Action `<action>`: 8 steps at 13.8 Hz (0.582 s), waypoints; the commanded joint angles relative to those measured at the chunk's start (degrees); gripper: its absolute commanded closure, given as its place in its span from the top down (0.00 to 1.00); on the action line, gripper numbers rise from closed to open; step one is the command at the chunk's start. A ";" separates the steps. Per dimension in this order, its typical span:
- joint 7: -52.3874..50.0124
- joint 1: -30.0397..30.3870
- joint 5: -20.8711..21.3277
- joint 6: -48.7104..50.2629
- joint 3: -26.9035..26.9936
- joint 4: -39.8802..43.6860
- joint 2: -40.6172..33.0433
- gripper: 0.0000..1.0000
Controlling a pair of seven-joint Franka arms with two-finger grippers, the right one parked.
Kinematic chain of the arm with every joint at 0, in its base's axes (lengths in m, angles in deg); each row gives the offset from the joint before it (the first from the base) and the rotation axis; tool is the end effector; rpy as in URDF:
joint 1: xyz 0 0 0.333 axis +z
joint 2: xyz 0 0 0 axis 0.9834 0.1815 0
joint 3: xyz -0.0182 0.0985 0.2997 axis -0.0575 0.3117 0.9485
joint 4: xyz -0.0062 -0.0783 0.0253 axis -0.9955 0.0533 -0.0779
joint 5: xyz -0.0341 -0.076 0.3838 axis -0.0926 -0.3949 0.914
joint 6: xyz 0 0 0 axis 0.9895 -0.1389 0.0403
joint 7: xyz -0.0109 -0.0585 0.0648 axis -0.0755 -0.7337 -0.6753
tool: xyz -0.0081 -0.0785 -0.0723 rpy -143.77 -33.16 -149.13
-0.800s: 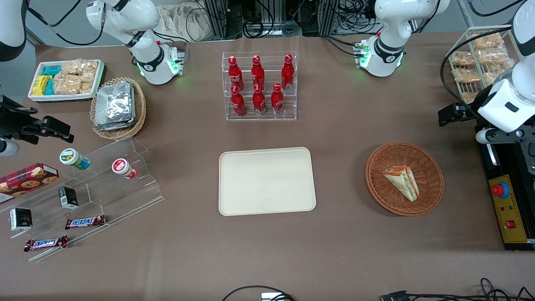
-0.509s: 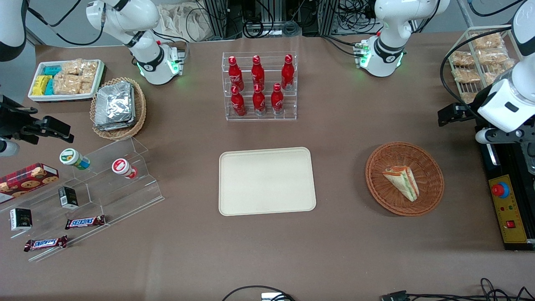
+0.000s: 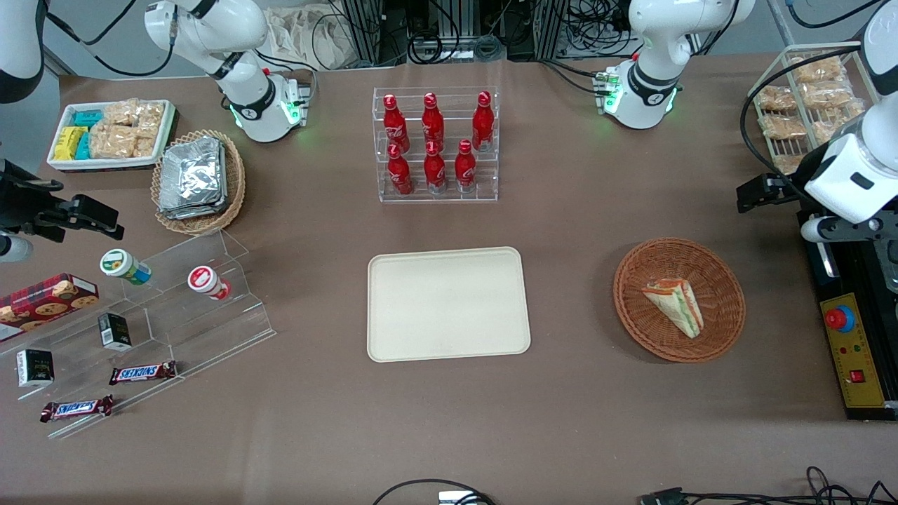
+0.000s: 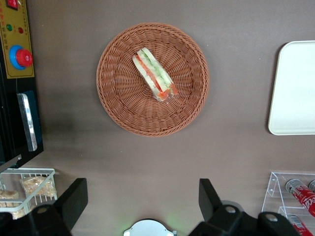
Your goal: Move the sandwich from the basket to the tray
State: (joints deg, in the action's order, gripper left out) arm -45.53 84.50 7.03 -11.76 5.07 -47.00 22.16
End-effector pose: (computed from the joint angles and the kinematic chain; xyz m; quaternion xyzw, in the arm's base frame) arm 0.5581 -0.0349 0.5918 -0.9966 -0.0206 0.0777 0.0167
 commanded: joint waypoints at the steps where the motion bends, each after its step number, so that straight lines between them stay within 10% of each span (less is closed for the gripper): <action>1: -6.27 0.84 0.27 -1.22 -0.07 -0.55 1.75 1.00; 8: -22.63 1.64 -0.60 -9.82 0.45 -0.90 15.80 1.00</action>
State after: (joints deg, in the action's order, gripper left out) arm -64.12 86.21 7.03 -19.06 5.77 -48.53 34.45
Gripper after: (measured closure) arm 0.000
